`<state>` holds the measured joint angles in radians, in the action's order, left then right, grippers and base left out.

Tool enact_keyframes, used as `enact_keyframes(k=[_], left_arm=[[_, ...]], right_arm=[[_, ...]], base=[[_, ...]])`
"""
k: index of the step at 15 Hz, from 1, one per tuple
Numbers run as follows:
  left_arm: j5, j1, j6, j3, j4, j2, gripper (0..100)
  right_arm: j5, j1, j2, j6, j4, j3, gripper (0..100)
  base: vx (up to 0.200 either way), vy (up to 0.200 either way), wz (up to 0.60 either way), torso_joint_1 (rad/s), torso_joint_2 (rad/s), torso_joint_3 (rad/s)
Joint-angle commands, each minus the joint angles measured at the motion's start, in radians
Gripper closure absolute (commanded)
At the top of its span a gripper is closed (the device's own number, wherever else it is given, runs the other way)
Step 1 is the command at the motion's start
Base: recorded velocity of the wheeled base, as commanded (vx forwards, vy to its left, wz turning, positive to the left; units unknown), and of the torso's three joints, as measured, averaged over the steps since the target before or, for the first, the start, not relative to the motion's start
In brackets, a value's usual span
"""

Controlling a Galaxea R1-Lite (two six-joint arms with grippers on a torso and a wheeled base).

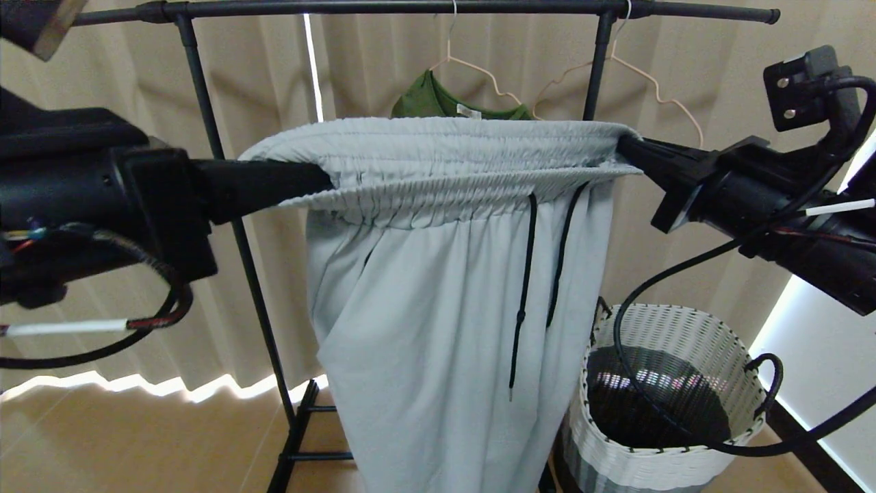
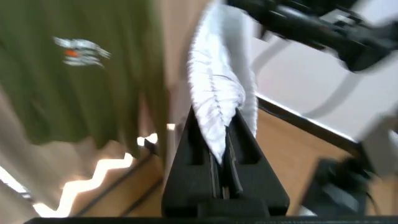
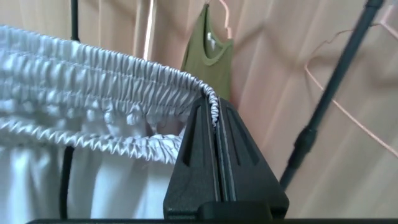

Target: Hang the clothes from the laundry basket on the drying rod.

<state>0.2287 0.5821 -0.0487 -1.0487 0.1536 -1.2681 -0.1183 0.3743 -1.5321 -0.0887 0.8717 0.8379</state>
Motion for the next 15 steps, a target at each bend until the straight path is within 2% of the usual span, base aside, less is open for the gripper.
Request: enact_keyframes(k=[1,3,5,6,8,9,12,15], left_arm=[[-0.002,-0.061,0.032,-0.073,0.023,-0.119,100],[-0.003,-0.076,0.064,-0.063,0.103,-0.177,100],[-0.039,-0.067,0.09,0.004,0.149,-0.201,100],[-0.049,-0.061,0.093,0.016,0.159,-0.2,100],[-0.052,-0.059,0.093,0.004,0.162,-0.195,100],[-0.054,-0.061,0.101,-0.027,0.153,-0.18,100],[-0.055,-0.061,0.136,-0.017,0.15,-0.152,100],[-0.062,-0.061,0.136,-0.02,0.153,-0.134,100]], right_arm=[[-0.003,-0.011,0.092,0.007,-0.04,-0.037,100],[-0.007,-0.011,0.129,0.015,-0.045,-0.115,100],[-0.009,-0.008,0.132,0.015,-0.031,-0.194,100],[-0.011,-0.008,0.13,0.015,-0.028,-0.198,100],[-0.012,-0.008,0.129,0.015,-0.028,-0.168,100],[-0.012,-0.006,0.119,0.015,-0.028,-0.102,100],[-0.012,0.006,0.119,0.046,-0.028,-0.085,100],[-0.012,0.008,0.133,0.046,-0.026,-0.075,100]], base=[[0.0,0.0,0.0,0.0,0.0,0.0],[0.0,0.0,0.0,0.0,0.0,0.0],[0.0,0.0,0.0,0.0,0.0,0.0],[0.0,0.0,0.0,0.0,0.0,0.0],[0.0,0.0,0.0,0.0,0.0,0.0],[0.0,0.0,0.0,0.0,0.0,0.0],[0.0,0.0,0.0,0.0,0.0,0.0],[0.0,0.0,0.0,0.0,0.0,0.0]])
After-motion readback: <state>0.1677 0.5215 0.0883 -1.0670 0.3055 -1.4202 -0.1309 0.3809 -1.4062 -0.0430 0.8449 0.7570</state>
